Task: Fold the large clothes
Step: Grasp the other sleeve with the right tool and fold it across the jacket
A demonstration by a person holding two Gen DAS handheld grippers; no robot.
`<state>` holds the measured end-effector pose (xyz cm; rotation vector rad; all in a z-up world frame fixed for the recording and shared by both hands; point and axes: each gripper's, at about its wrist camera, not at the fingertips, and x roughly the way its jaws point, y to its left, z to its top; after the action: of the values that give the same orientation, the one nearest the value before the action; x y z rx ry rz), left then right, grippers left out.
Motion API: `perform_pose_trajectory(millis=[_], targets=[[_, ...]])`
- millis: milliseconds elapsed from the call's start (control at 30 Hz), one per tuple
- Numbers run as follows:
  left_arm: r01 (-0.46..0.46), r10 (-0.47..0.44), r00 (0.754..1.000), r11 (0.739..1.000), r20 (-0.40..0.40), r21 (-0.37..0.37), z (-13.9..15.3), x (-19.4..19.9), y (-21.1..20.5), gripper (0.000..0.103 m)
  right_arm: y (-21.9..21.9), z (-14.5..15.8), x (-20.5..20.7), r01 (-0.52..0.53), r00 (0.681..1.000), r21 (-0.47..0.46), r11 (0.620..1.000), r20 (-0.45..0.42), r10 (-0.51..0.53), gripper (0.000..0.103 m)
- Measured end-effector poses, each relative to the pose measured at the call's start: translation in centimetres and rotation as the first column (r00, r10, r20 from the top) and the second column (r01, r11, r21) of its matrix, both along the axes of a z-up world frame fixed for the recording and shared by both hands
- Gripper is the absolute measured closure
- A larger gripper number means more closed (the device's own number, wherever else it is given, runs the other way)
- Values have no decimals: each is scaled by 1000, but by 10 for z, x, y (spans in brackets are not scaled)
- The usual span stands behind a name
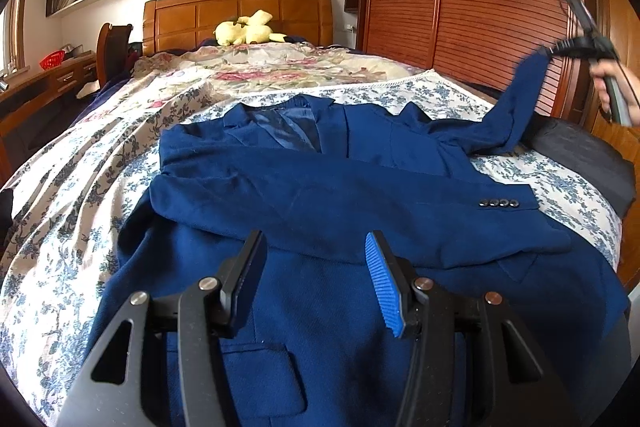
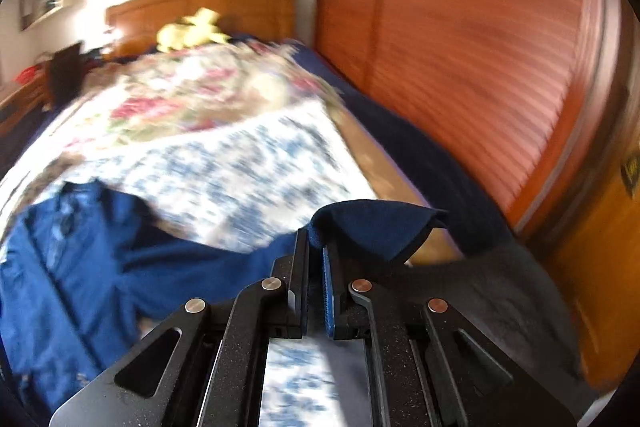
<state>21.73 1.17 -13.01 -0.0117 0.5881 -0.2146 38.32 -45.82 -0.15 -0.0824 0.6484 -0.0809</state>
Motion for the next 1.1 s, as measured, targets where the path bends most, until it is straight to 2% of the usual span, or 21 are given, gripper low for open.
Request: perform_pose_trajectory(millis=[167,333,467,567,667,733,833,967,1100], targets=[[1,-1,1000,1000,22,1,12,-17,8,53,75,45,-8,-129,988,-36,991,75,131,100],[-19,20,999,1000,48,-13,23,-33,21,53,154,75,-15,-260,956,-58,964,124,265,100],[-48,49,997,999,60,-15,29,-42,34,53,221,88,-26,-395,904,-49,917,159,398,100],[-75,76,995,997,65,-16,32,-48,45,53,273,90,-44,-516,839,-42,856,179,514,100],[-102,103,992,995,68,-16,33,-54,55,53,313,79,-65,-602,781,-47,797,171,601,100],[-116,117,991,993,68,-17,33,-57,61,53,331,65,-73,-639,757,-44,768,143,638,100],[-135,136,988,991,67,-18,34,-62,68,53,345,34,-80,-667,741,-26,744,79,667,100],[-149,149,987,989,67,-14,33,-65,74,53,350,-6,-86,-681,732,-2,732,-5,681,100],[-159,159,985,987,62,-7,31,-67,76,53,347,-29,-100,-686,726,12,728,-55,685,100]])
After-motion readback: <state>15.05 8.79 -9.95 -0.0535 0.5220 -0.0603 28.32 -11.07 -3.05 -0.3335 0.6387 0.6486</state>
